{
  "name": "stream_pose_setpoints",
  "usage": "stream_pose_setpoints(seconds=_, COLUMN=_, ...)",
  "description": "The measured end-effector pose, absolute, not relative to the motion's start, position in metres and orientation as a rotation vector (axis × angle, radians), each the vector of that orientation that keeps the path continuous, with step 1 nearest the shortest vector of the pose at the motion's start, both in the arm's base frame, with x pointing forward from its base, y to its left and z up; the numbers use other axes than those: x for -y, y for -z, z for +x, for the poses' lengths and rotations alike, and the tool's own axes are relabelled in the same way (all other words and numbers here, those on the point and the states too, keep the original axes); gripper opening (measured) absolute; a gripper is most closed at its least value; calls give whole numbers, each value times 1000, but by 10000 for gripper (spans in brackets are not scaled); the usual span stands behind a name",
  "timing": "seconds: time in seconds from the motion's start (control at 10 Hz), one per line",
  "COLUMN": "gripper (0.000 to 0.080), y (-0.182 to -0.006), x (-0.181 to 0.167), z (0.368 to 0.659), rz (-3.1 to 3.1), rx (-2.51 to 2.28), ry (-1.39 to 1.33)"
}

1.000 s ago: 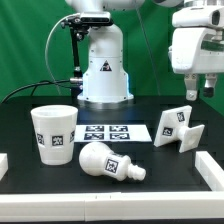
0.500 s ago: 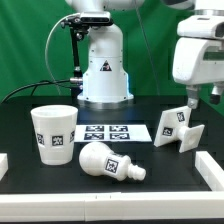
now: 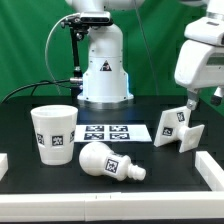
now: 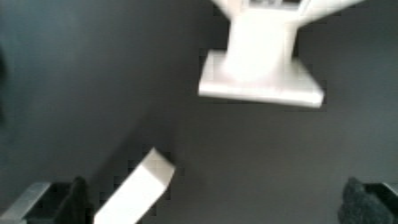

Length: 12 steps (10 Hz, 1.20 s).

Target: Assemble lamp

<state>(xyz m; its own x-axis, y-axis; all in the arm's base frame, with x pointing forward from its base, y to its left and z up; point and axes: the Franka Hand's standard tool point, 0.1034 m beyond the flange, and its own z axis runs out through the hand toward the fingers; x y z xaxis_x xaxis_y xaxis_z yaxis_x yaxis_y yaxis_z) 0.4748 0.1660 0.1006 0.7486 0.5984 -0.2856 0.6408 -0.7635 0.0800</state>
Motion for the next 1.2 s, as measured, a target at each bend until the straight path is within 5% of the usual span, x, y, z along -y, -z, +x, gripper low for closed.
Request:
stream_pose_setpoints(seconds=0.3, gripper=700, y=-82, x=-169, z=474, rz=2661, rx=-838, ry=702)
stream_pose_setpoints(seconds=0.7, gripper=700, y=-80, x=-164, z=462, rz=2502, rx=-778, ry=1023)
stream_pose_setpoints(seconds=1.2, gripper=700, y=-70, x=-176, z=470, rz=2454, rx=-656, ry=1092)
